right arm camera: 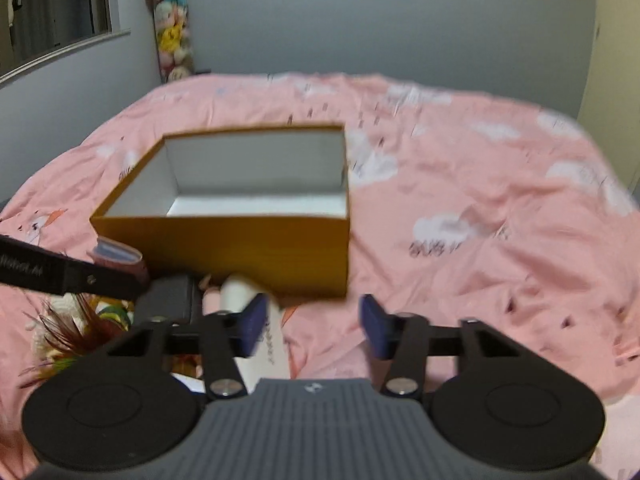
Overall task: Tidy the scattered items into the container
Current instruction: 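Grasp the white tube with black text with the left gripper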
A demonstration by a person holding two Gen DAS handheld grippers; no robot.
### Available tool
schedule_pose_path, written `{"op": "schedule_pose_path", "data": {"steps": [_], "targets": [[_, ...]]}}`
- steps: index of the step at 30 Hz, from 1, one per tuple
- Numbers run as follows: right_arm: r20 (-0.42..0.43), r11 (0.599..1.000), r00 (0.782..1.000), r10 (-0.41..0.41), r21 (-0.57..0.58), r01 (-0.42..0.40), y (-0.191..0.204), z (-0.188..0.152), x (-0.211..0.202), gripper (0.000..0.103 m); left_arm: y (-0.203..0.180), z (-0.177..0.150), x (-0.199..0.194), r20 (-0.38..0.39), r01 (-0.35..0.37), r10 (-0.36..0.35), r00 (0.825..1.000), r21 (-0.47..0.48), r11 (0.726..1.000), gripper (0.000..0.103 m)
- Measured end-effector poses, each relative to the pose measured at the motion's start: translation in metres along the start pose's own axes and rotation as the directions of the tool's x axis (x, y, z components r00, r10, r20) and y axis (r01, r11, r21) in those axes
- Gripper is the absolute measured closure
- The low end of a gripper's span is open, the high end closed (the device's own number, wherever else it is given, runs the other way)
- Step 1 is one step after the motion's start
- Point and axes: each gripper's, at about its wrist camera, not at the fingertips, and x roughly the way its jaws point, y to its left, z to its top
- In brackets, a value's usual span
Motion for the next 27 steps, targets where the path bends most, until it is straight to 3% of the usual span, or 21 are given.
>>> {"op": "schedule_pose_path", "data": {"steps": [8,15,18,20,25,27], "targets": [[-0.186,0.987,0.969,0.162,0.008,-0.163,-0.001,-0.002,0.050,0.051,0.000,0.010,0.060,-0.195,0.024,-0.028,0.980,-0.023,0.999,0.066],[-0.268,0.963,0.925,0.269,0.101,-0.251,-0.016,-0.007,0.080,0.038,0.011,0.013,0.083,-0.227,0.057,-0.081,0.971,-0.110,0.992,0.066],[-0.300,0.946,0.898,0.322,0.135,-0.295,-0.018,-0.010,0.091,0.031,0.015,0.015,0.090,-0.251,0.072,-0.108,0.962,-0.149,0.986,0.058],[-0.310,0.941,0.889,0.338,0.133,-0.311,-0.016,-0.013,0.097,0.030,0.014,0.015,0.092,-0.251,0.057,-0.092,0.964,-0.141,0.988,0.050],[-0.351,0.923,0.854,0.385,0.162,-0.349,-0.013,-0.021,0.116,0.028,0.017,0.016,0.096,-0.248,0.053,-0.093,0.964,-0.163,0.985,0.048],[-0.357,0.914,0.842,0.404,0.171,-0.367,-0.010,-0.023,0.120,0.034,0.020,0.016,0.096,-0.251,0.059,-0.103,0.963,-0.179,0.982,0.046]]}}
